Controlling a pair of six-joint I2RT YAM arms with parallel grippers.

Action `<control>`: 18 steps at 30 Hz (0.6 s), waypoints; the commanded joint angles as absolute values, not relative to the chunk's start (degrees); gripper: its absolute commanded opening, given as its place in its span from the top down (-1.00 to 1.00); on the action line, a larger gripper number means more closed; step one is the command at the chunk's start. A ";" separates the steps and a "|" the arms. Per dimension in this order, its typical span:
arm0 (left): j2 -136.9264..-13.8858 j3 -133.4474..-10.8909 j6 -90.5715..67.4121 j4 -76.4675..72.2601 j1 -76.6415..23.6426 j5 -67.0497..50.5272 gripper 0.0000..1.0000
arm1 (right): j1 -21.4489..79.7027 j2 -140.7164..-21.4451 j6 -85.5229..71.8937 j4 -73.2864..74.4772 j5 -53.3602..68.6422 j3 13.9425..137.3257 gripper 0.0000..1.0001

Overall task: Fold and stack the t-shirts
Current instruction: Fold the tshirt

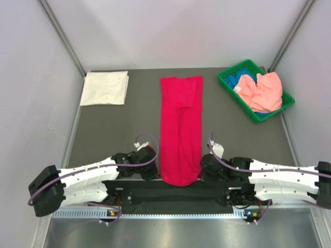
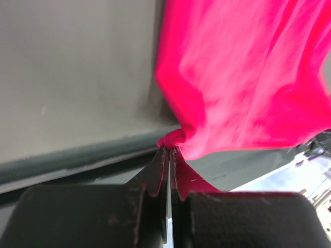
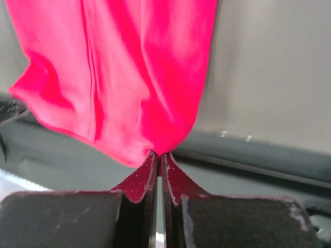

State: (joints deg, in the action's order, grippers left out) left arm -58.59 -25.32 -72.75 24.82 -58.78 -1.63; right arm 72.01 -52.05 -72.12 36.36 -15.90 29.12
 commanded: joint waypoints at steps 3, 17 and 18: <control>-64.41 -32.69 -63.38 22.33 -49.16 -6.94 1.00 | 63.31 -56.68 -59.87 35.34 -18.81 35.32 1.00; -95.36 -67.32 -43.24 31.90 -28.30 -10.55 1.00 | 35.95 -79.80 -27.86 28.56 -11.51 58.97 1.00; -97.10 -69.15 -42.63 32.17 -27.78 -10.20 1.00 | 35.08 -81.20 -26.90 28.39 -11.51 60.19 1.00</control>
